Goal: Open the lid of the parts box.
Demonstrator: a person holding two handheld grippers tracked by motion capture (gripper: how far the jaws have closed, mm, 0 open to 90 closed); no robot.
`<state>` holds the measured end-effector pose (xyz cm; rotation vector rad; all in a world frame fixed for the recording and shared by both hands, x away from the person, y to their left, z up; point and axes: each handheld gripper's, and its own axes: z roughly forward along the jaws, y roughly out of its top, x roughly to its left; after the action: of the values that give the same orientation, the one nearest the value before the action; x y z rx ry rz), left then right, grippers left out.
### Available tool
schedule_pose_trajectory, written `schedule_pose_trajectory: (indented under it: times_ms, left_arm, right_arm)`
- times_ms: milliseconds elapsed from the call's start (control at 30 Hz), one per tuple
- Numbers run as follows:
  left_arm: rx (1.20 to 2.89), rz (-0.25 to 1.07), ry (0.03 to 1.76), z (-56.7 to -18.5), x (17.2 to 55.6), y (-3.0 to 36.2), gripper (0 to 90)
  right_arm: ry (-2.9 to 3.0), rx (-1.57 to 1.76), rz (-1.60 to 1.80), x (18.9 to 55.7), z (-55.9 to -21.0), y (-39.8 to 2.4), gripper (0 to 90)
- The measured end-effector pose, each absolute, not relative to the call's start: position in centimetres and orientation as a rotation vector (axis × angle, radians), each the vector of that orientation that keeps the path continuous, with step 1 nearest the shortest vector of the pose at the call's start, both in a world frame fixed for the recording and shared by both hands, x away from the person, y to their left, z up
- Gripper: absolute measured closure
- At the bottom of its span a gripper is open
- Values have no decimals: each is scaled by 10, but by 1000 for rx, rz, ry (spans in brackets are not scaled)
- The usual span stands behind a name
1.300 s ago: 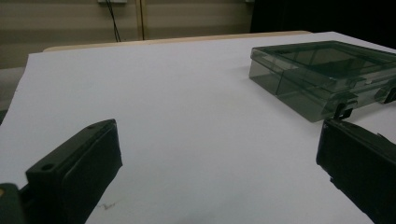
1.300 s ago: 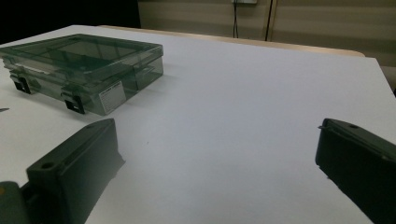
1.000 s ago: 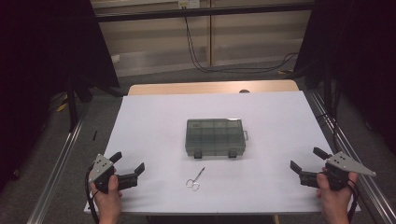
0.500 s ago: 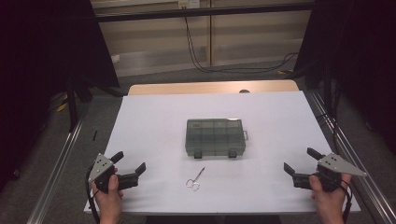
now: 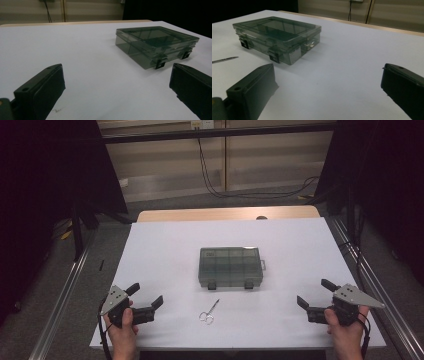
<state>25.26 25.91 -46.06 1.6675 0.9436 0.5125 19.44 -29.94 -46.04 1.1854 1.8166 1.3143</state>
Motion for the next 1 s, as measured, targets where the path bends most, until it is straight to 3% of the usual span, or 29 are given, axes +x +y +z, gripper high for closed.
schedule_pose_trajectory:
  times_ms: [1000]
  left_arm:
    - [1760,447,877,-438,277,204,0]
  right_arm:
    - [1911,1119,1353,226,-432,-258,0]
